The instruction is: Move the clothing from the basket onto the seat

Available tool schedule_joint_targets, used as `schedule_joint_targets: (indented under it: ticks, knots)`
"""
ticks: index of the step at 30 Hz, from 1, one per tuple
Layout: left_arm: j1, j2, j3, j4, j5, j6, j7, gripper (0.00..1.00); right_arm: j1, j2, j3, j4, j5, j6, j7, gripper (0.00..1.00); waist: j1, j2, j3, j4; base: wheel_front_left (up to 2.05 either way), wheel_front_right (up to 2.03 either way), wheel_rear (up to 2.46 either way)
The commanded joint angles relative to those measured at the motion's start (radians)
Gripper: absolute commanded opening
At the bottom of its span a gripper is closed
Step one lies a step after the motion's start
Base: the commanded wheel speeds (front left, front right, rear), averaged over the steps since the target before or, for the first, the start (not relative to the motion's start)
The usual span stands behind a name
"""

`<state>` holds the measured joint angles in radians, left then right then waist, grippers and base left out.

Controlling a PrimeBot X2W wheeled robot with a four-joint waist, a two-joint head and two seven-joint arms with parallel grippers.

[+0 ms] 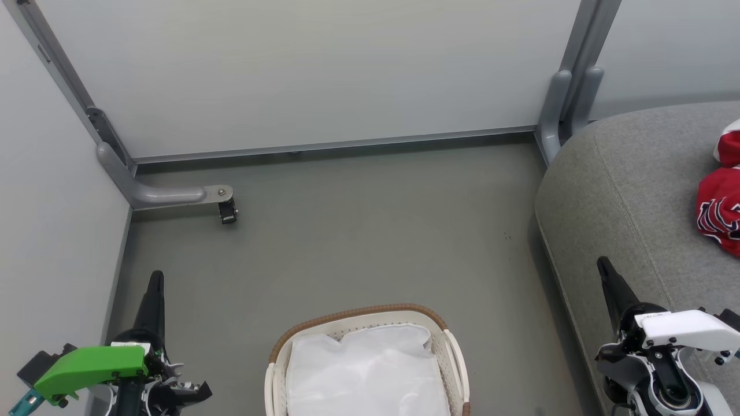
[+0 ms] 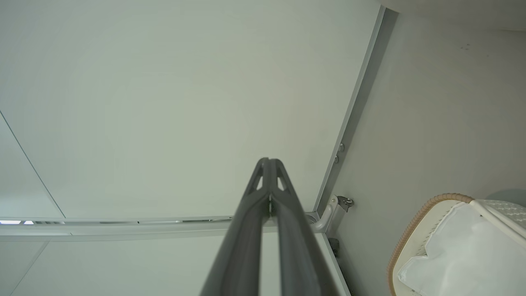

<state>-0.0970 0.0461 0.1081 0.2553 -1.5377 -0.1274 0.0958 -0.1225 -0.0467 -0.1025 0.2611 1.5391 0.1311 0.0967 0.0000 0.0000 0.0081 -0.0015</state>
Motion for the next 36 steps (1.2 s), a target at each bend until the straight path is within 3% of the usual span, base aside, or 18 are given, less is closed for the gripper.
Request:
schedule_joint_targets:
  ticks: [1, 10, 36]
  knots:
    - [-0.018, 0.007, 0.006, -0.008, -0.02, -0.004, 0.007, 0.0, 0.013, -0.006, -0.006, -0.009, 0.02, -0.001, 0.006, 0.0, 0.0, 0.0, -0.001, 0.0, 0.0, 0.0, 0.0]
    - [-0.019, 0.007, 0.008, -0.012, -0.08, -0.006, 0.022, 0.0, 0.02, -0.006, -0.015, -0.021, 0.078, -0.001, 0.022, 0.0, 0.0, 0.0, -0.005, 0.001, 0.0, 0.0, 0.0]
    - [-0.017, 0.007, 0.008, -0.012, -0.077, -0.005, 0.022, 0.0, 0.021, -0.006, -0.014, -0.02, 0.076, -0.001, 0.02, 0.0, 0.0, 0.0, -0.005, 0.002, 0.0, 0.0, 0.0]
